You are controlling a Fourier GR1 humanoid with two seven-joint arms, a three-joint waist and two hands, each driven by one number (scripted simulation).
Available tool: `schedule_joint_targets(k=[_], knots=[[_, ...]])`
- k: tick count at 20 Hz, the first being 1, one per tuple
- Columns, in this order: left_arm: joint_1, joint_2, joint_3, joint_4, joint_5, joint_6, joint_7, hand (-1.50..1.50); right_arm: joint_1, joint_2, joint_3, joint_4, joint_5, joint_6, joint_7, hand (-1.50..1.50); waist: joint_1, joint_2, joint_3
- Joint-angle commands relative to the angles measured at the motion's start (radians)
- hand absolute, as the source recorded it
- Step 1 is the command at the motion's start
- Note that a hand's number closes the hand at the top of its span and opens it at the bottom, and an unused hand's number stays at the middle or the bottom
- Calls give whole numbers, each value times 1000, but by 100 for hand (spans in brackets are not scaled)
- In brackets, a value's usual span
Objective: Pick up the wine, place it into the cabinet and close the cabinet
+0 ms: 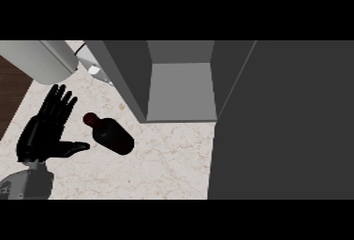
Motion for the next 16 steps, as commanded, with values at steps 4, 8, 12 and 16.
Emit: schedule_joint_targets(k=[4,8,12,16], knots=[[-44,-9,-4,288,-52,-69,-180,-150,64,-7,-13,-122,-97,26,27,-150,-1,1,0],[-76,11,-6,416,-26,-197,-253,-150,52,0,-72,-53,-117,47,-42,-150,0,1,0],[-59,-3,-31,463,-58,-221,-298,-150,109,-13,-19,-178,-95,42,28,-150,0,-1,0],[-96,-27,-30,633,-79,-252,-392,-150,82,6,-39,-128,-98,50,4,-150,-5,2,-1]])
